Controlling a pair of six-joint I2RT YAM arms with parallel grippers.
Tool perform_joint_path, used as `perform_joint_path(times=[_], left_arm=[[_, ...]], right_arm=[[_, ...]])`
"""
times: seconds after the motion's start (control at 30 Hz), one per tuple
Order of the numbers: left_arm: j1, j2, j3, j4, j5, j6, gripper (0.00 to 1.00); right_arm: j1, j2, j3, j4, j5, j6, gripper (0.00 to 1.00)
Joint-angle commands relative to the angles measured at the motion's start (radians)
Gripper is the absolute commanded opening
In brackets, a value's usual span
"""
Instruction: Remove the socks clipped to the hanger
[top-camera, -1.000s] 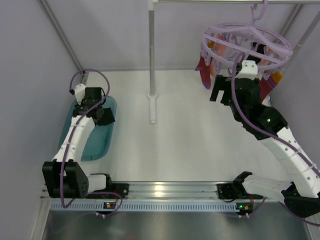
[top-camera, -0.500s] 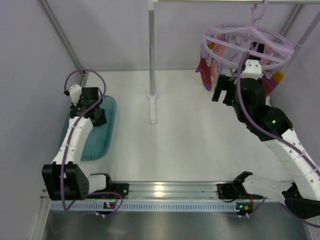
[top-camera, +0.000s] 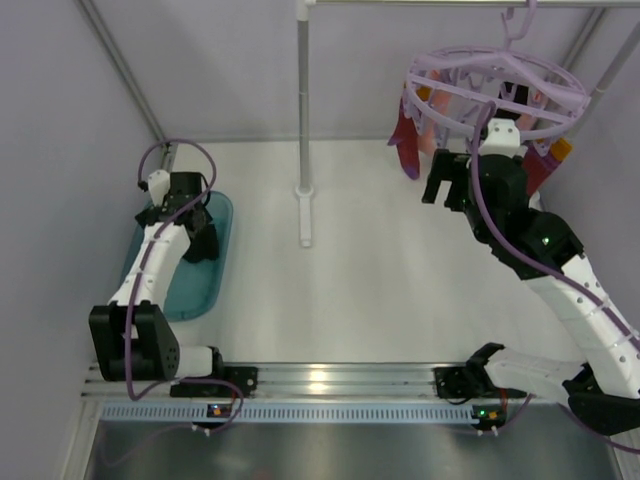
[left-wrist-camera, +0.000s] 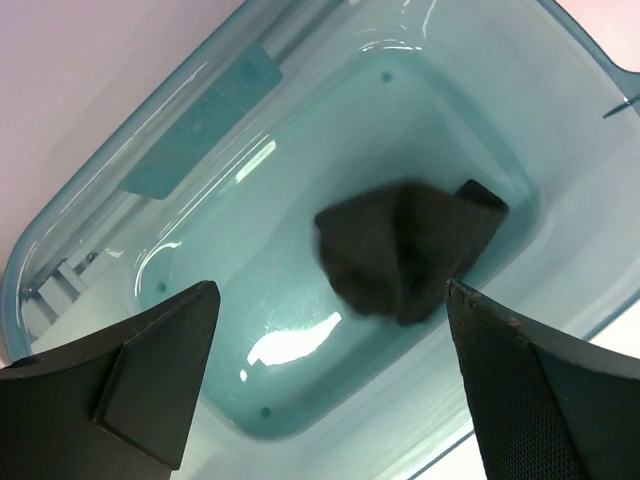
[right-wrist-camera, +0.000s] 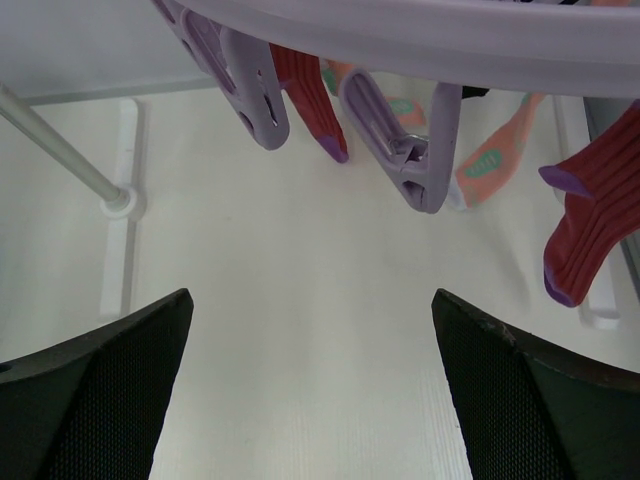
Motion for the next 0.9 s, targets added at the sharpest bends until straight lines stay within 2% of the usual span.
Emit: perform_joint_path(times=[0.0, 0.17, 0.3, 0.33, 0.37, 0.43, 0.47, 0.57, 0.67, 0.87], left_arm=[[0.007, -0.076, -0.014, 0.020, 0.031, -0.023, 0.98], [0.004, -0.176, 0.005, 0.015, 0.066, -0.020, 0.99], [-0.036, -0.176, 0.062, 0.006, 0.109, 0.000, 0.99], [-0.080, -0.168, 0.076, 0.004, 0.089, 0.003, 0.99], [-0.188, -0.149, 0.109, 0.006, 0.047, 0.005, 0.98], [-0.336, -0.092, 0.146, 0.009, -0.108, 0.009, 0.99], [-0.468, -0.070, 0.179, 0.009, -0.136, 0.008, 0.98], [-0.621, 0.002, 0.217, 0.015, -0.139, -0.049, 0.99], [-0.750, 0.091, 0.255, 0.018, -0.211, -0.086, 0.98], [-0.893, 0.232, 0.317, 0.018, -0.213, -0.129, 0.97]], right_arm=[[0.012, -0.007, 0.055, -0.057, -0.008, 0.013, 0.99], [0.012, -0.019, 0.044, -0.083, -0.037, 0.032, 0.99], [0.012, -0.032, 0.034, -0.123, -0.067, 0.060, 1.00], [0.012, -0.038, 0.038, -0.133, -0.069, 0.069, 0.99], [0.012, -0.047, 0.044, -0.148, -0.072, 0.074, 0.99], [0.012, -0.062, 0.069, -0.159, -0.068, 0.082, 1.00], [0.012, -0.065, 0.080, -0.166, -0.061, 0.085, 0.99], [0.012, -0.056, 0.136, -0.195, -0.025, 0.085, 0.99], [0.012, -0.038, 0.187, -0.200, 0.009, 0.082, 0.99], [0.006, 0.035, 0.251, -0.087, 0.155, 0.007, 0.99]])
